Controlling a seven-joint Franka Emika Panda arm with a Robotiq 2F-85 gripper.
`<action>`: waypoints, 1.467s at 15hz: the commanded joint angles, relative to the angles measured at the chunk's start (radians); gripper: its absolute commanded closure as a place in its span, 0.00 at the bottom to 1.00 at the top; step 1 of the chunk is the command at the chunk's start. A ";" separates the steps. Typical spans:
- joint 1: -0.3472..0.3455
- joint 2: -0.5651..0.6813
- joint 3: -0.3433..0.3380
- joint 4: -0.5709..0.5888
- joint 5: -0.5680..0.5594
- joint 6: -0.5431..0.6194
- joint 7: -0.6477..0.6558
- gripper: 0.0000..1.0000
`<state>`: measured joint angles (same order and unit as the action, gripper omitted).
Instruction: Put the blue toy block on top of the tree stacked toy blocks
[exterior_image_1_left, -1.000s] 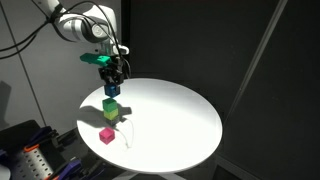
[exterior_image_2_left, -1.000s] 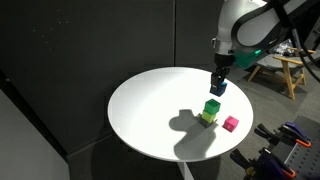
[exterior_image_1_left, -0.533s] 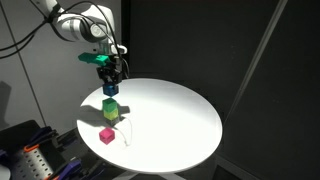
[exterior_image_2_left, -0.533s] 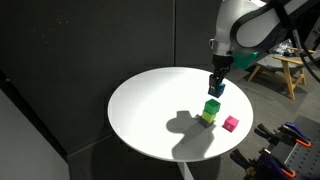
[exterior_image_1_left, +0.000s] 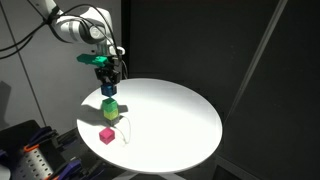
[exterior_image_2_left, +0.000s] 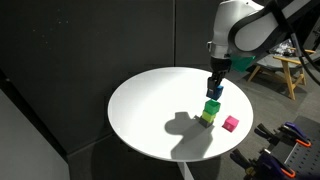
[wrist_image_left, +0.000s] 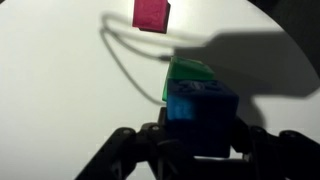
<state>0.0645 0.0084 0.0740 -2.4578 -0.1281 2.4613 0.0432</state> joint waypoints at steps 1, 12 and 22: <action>0.003 0.018 -0.001 0.012 0.000 0.020 -0.001 0.69; 0.003 0.054 -0.004 0.008 -0.004 0.070 -0.008 0.69; 0.002 0.057 -0.005 0.005 -0.005 0.069 -0.013 0.32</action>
<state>0.0645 0.0693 0.0739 -2.4578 -0.1281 2.5281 0.0407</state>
